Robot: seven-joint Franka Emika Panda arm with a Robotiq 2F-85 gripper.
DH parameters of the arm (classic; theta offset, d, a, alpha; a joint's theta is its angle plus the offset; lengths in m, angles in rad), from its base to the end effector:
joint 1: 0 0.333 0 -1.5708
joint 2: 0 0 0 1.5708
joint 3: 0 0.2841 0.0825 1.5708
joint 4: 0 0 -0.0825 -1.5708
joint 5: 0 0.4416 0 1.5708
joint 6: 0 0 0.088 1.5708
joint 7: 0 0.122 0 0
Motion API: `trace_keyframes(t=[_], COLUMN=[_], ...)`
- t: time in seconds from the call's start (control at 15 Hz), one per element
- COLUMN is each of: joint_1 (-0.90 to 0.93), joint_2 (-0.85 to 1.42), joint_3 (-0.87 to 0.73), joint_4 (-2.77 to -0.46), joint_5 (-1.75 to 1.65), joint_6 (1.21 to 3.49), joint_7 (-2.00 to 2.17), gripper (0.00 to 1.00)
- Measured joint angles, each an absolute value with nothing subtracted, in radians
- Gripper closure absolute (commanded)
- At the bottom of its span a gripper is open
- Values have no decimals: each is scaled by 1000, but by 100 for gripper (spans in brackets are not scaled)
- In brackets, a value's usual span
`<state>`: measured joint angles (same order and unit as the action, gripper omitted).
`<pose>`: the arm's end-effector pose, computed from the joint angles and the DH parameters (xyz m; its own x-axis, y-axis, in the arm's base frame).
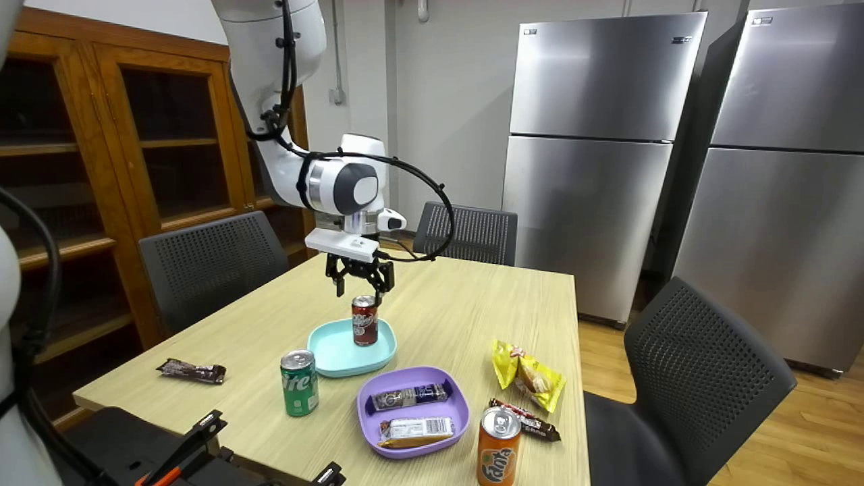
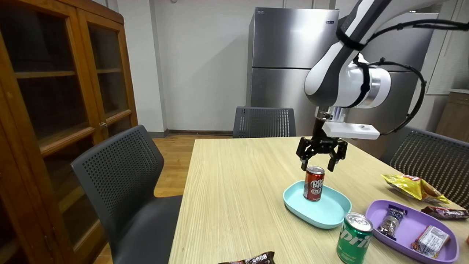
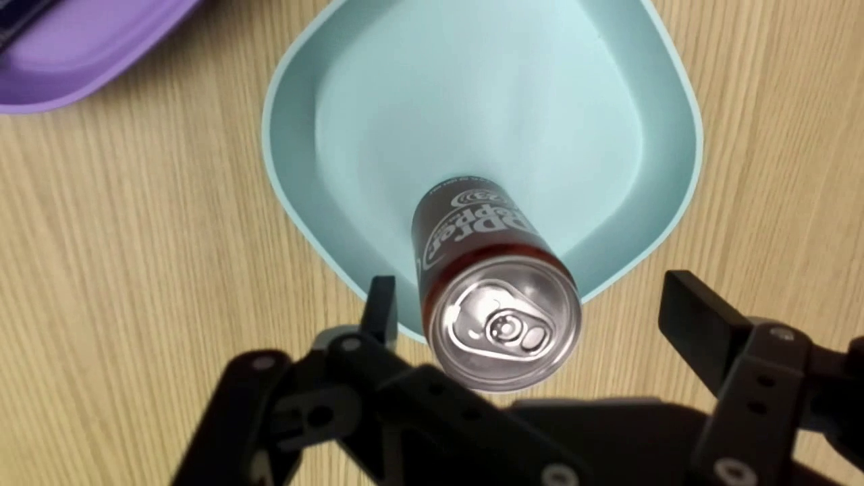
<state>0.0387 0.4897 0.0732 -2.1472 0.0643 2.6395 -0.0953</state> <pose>0.5769 0.0675 0.0772 0.9899 0.1415 0.0071 0.1417 -0.9878 -0.0651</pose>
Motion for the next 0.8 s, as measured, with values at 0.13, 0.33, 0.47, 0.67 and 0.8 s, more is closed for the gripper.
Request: trace_keyframes(t=[0.13, 0.33, 0.47, 0.67, 0.8], joint_1=[36, 34, 34, 34, 34], joint_2=[442, 373, 343, 352, 355], joint_3=[79, 86, 86, 86, 86], joint_4=[-2195, -2273, -2313, -2309, -2308], joint_5=[65, 67, 67, 67, 67], joint_6=[2641, 2660, 2685, 2685, 2685], joint_7=[-111, -127, -128, -128, -128], gripper=[0, 0, 0, 0, 0])
